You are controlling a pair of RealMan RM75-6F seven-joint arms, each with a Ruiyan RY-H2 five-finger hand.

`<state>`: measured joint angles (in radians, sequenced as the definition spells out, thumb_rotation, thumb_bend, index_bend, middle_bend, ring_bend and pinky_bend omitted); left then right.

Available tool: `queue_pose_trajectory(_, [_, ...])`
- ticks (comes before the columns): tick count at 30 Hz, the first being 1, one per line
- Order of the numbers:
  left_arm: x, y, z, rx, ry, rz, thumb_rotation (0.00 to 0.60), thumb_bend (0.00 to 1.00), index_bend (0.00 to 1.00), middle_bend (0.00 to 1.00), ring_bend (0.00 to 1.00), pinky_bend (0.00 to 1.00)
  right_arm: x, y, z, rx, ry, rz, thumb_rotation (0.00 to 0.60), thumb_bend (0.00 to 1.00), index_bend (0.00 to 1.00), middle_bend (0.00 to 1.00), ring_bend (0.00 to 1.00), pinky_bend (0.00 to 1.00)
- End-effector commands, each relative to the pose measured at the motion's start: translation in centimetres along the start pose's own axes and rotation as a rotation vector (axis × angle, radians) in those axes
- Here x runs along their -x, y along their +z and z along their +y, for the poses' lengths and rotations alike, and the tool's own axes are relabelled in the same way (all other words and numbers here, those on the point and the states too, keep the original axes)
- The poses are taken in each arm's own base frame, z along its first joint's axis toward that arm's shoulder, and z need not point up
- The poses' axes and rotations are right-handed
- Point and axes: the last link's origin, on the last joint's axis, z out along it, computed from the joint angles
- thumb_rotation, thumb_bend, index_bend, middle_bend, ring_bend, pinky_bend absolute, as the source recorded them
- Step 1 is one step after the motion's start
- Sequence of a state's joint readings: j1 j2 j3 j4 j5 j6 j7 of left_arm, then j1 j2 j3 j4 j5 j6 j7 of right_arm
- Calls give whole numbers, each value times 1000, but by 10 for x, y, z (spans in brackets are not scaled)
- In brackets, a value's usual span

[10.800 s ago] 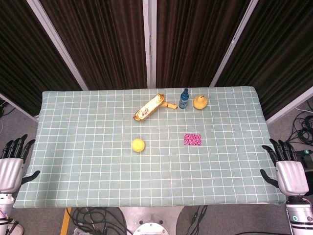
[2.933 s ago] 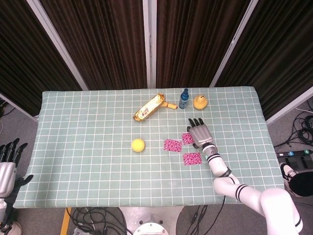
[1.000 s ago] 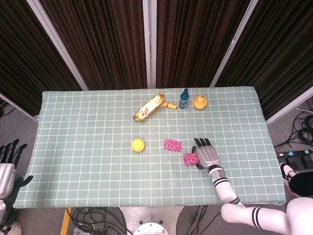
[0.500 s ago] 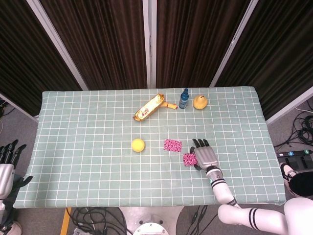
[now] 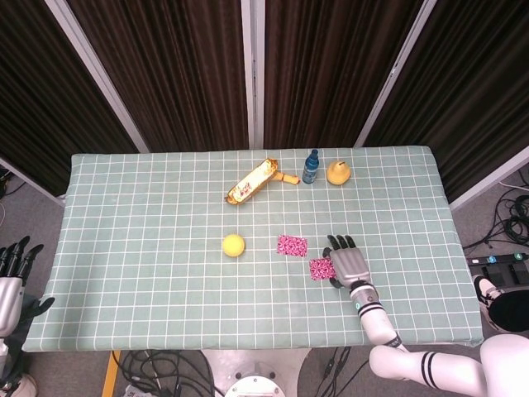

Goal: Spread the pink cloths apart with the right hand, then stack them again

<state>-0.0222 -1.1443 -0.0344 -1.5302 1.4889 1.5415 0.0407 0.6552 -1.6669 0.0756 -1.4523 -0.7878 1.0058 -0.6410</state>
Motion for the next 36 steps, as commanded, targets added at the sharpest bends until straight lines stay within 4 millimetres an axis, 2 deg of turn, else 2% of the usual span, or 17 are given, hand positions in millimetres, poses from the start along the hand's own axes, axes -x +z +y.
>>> queue_pose_trajectory(1, [0,0,0,0,0,-1,600,41,171,136,98,100,0,0,0,-2,1,-1,596,169,306,45,0,0])
queue_pose_trajectory(5, [0,0,0,1,1,1,600,41,171,136,98,100,-7,2,-4,-12,35,19,600,168,298,46,0,0])
queue_pose_trajectory(9, [-1,1,0,3,3,4,600,41,171,136,98,101,-19,10,-16,-28,65,44,599,167,297,46,0,0])
queue_pose_trajectory(16, [-2,-2,-1,-6,5,5,600,41,171,136,98,100,-23,43,-50,-18,84,47,599,167,298,46,0,0])
queue_pose_trajectory(25, [-3,-6,-3,-20,9,2,600,41,171,136,98,100,-19,76,-76,7,80,24,599,158,298,46,0,0])
queue_pose_trajectory(36, [-3,-4,-4,-21,11,3,600,41,171,136,98,100,-22,75,-83,-5,73,20,565,106,275,43,0,0])
